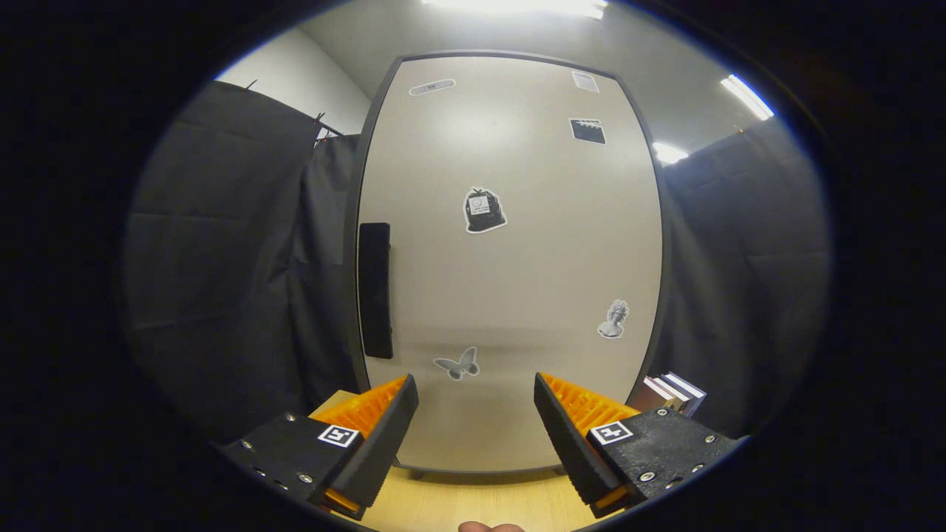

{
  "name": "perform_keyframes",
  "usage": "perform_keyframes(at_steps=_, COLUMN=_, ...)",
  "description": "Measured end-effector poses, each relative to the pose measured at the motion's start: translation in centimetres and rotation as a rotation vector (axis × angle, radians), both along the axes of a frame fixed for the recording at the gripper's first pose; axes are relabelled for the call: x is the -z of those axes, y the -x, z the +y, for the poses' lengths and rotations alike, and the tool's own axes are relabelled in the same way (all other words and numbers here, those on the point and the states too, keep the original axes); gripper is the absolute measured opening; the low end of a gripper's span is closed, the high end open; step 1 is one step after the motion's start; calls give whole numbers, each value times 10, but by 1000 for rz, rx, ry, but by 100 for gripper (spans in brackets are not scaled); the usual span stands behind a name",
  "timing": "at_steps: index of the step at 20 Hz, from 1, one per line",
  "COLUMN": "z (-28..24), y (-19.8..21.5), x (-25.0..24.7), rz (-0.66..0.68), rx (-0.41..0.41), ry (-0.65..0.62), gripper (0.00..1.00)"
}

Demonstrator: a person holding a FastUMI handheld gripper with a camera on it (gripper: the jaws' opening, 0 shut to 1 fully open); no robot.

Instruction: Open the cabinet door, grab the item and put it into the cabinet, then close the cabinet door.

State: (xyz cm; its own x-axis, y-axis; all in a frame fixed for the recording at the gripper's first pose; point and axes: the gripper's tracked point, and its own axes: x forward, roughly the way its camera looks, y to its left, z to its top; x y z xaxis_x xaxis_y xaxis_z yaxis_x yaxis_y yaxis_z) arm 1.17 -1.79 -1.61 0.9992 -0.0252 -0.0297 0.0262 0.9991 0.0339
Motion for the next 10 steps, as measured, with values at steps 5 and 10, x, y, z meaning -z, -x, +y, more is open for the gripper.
perform_keyframes(at_steps=5, z=-7, y=-4, x=-1, rz=-10, rx=8, ry=-1, gripper=98)
perform_keyframes(at_steps=10, z=-18, y=-19, x=5, rz=1, rx=24, ry=-14, gripper=98)
